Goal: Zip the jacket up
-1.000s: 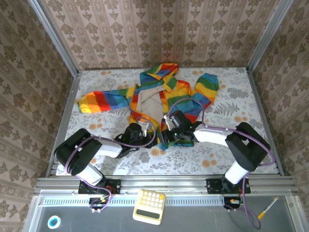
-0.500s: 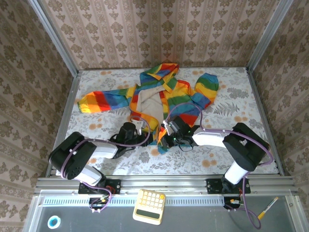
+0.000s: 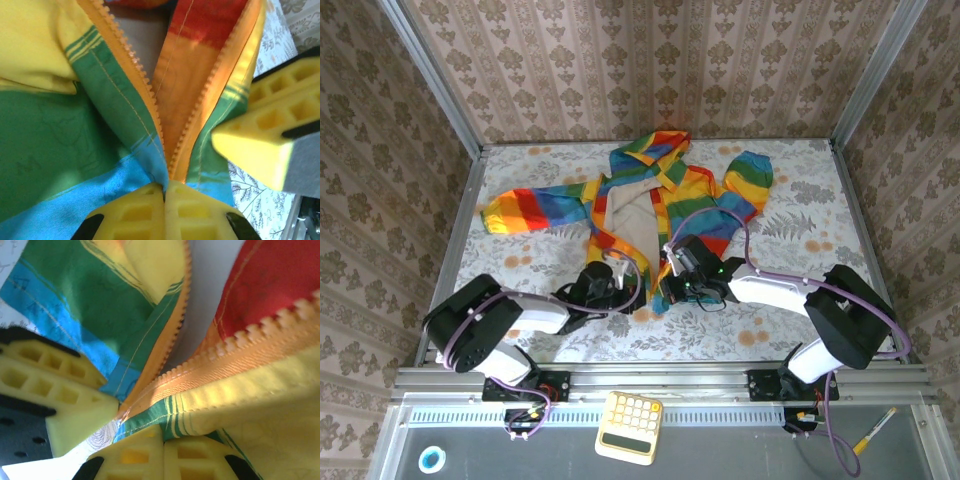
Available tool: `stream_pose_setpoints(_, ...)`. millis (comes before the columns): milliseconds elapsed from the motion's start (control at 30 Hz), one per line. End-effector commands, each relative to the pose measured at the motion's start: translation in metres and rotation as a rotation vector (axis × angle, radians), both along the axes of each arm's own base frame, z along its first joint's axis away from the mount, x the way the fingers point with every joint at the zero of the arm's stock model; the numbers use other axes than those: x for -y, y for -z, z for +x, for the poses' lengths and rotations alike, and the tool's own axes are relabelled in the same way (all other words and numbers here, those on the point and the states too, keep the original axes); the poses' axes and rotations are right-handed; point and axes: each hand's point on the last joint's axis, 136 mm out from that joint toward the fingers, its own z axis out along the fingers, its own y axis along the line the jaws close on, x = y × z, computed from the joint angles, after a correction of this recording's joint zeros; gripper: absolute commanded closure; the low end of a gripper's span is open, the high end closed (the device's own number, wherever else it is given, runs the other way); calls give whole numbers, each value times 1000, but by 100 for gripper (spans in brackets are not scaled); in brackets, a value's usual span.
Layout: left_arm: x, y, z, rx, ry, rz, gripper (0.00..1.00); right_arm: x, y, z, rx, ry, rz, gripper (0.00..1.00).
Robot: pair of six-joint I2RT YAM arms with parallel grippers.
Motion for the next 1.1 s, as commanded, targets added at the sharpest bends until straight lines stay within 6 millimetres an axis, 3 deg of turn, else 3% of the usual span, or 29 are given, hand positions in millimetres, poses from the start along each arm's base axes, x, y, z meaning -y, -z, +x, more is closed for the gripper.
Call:
stream_pose_setpoints(0,11,0,5,-5,-30,-25,100,8,-9,18,26,109,-8,95)
stream_pose_setpoints(100,14,8,7,-28,-50,-37,100,1,-11,22,18,124,30,88)
stream_pose_setpoints(333,15,14,9,-47,-74,-60,100,-2,-9,18,-23,162,92,57)
stream_pose_setpoints(667,14,14,10,-46,-75,-55,100,-5,9,7,-92,218,128,47)
stream_pose_setpoints(900,13,11,11,-37,-74,-58,100,-9,14,0,-97,217,121,49)
stream_pose_setpoints(967,11,10,12,-32,-74,-54,100,-12,14,0,-91,201,120,60)
stream_pose_setpoints(1067,7,6,15,-27,-79,-52,100,-13,5,1,-50,159,120,87)
